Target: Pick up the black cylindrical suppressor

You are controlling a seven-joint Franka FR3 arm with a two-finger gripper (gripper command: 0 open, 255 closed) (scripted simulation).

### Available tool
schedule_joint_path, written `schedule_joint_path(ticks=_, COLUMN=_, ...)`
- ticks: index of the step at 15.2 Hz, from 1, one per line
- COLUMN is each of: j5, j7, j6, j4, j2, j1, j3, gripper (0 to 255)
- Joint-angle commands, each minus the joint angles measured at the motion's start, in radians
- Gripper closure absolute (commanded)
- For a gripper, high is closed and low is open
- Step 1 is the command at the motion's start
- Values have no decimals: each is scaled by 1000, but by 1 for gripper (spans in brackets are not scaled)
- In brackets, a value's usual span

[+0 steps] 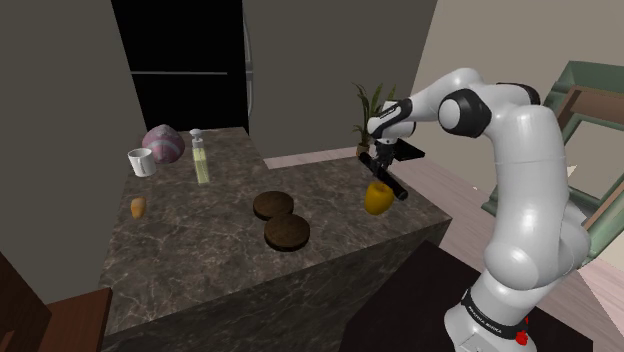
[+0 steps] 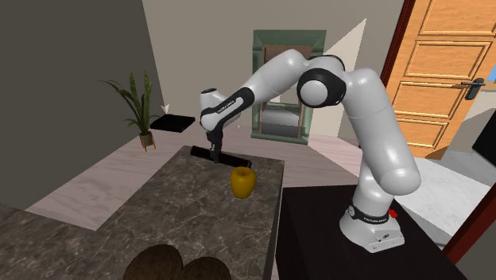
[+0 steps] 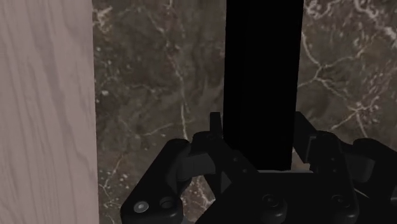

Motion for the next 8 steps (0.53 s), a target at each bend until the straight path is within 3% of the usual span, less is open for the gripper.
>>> schedule_joint_path(ticks=1, j5=-4, j7=0, j6=-23, j4=9, j2=-15, j1=0, j3=-3, gripper=255)
schedule_joint_path(ticks=8, j5=-15, j7=5, j6=-76, j4=27, j2=-51, j1=4, j3=-10, gripper=255)
